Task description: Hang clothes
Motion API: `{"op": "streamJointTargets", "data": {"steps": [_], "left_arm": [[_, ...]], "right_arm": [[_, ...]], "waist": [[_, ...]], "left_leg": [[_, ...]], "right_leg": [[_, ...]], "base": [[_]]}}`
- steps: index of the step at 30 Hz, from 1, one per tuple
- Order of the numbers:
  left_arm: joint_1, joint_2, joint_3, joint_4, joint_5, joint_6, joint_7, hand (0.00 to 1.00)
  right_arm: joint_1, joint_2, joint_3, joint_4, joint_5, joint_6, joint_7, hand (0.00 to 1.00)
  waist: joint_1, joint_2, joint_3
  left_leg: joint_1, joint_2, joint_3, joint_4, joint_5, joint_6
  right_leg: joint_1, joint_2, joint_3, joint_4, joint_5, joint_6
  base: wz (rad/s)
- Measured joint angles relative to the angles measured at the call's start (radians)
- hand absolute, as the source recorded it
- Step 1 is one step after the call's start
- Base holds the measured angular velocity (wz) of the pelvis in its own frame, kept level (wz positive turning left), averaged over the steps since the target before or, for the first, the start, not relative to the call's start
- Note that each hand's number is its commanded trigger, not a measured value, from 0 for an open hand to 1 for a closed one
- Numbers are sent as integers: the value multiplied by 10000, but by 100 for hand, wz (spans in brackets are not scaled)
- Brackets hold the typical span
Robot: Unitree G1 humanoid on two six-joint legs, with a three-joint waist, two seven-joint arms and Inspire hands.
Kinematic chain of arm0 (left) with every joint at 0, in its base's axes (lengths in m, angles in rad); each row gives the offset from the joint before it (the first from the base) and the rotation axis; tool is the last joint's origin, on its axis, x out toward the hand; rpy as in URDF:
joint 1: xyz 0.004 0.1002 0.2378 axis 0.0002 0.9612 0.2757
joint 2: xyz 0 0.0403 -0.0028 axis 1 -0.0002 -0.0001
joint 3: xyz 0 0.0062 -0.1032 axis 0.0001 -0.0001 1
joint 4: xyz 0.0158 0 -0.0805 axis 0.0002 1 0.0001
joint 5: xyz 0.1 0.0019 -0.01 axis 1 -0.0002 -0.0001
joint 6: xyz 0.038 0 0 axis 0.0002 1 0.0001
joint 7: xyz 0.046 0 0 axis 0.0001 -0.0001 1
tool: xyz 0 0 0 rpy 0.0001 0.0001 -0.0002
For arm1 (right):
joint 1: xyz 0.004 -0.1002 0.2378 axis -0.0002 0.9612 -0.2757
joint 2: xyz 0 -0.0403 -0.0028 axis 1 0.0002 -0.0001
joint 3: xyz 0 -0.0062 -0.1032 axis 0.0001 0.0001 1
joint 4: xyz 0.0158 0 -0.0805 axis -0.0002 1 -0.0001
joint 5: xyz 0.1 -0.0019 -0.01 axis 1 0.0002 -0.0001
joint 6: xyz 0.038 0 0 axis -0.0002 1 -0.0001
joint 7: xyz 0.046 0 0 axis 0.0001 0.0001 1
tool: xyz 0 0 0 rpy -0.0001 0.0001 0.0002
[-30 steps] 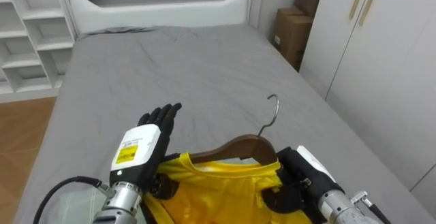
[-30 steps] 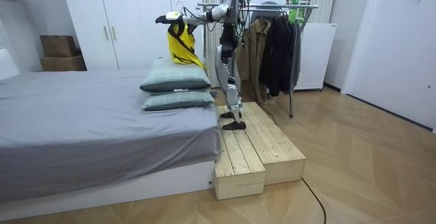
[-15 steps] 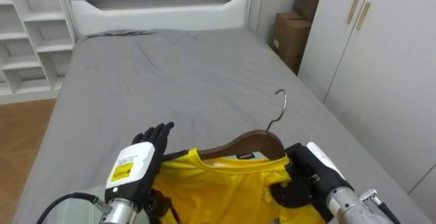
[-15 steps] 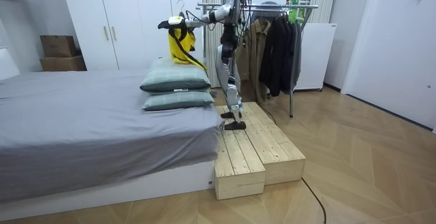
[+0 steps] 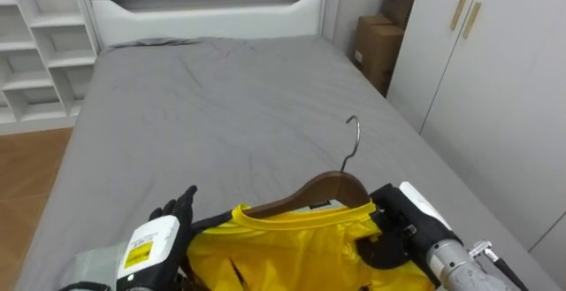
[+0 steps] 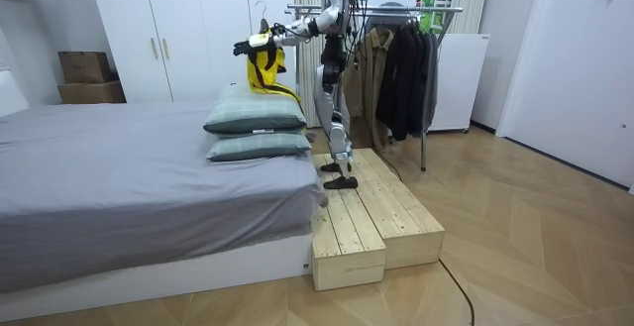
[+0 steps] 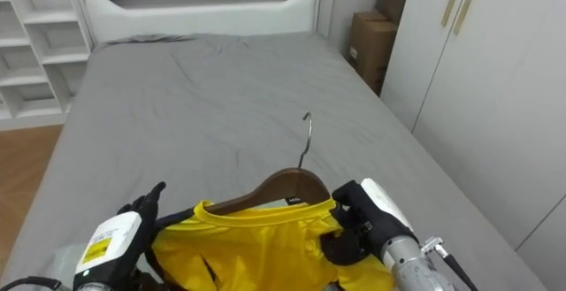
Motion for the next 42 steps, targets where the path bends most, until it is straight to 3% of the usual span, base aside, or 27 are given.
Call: {"op": "streamJointTargets", "data": {"steps": [2,7,10,12,19,28,34,38,42], "left_arm": [[39,-3,56,162,-103,8,18,0],[368,-121,253,1323,-99,53,6,0],[483,-168,442,2077,-519,56,6,0],[486,-195,533,2260,-792,50,6,0],[599,-227,696,2655,-880,-36,17,0],[793,-306,787,3301,-1679,-57,18,0],[797,-333,1144,4149,-2789,-78,-78,0],[914,-344,1307,4610,-3218,-130,-297,0],[992,-538,1789,4878,-3419,-427,-401,0]], "right_arm": [[19,-139,-18,-366,-1,91,-8,100],[16,-23,-867,-1140,313,-26,-653,100],[16,-25,-1256,-1102,853,-68,-812,100],[15,-24,-1268,-1096,868,-73,-815,100],[20,-27,-1269,-874,871,-73,-812,100],[67,-38,-1324,-867,1054,-73,-1039,100],[83,-54,-1325,-858,1199,-71,-1090,100],[84,-72,-1328,-863,1184,-71,-1089,100],[84,-76,-1327,-1078,1161,-70,-1042,100]], "waist": [[19,-1,-2],[19,-88,-30],[56,-227,59],[66,-243,70],[66,-135,140],[34,-97,114],[55,-118,80],[73,-151,-6],[124,-134,-48]], "left_leg": [[14,7,-1,-12,0,0],[55,17,-25,-18,0,0],[200,7,-79,-25,-1,0],[157,4,-81,-24,-1,1],[-2,-52,-78,-44,-2,3],[-155,-28,-161,6,11,-18],[-141,-26,-216,-7,10,-17],[-129,-30,-222,-27,10,-17],[-37,-16,-205,-47,10,-17]], "right_leg": [[18,-7,-1,1,0,0],[62,-14,-5,-17,0,0],[180,-9,-8,-45,0,0],[118,-9,-10,-39,-2,3],[-59,72,51,-59,-9,11],[-133,30,-24,-39,-6,-3],[-171,4,-96,-20,-3,-7],[-119,10,-102,-24,-2,-7],[-101,22,-73,-24,-2,-8]], "base": [[0],[0],[5],[-2],[-4],[2],[2],[0],[-2]]}}
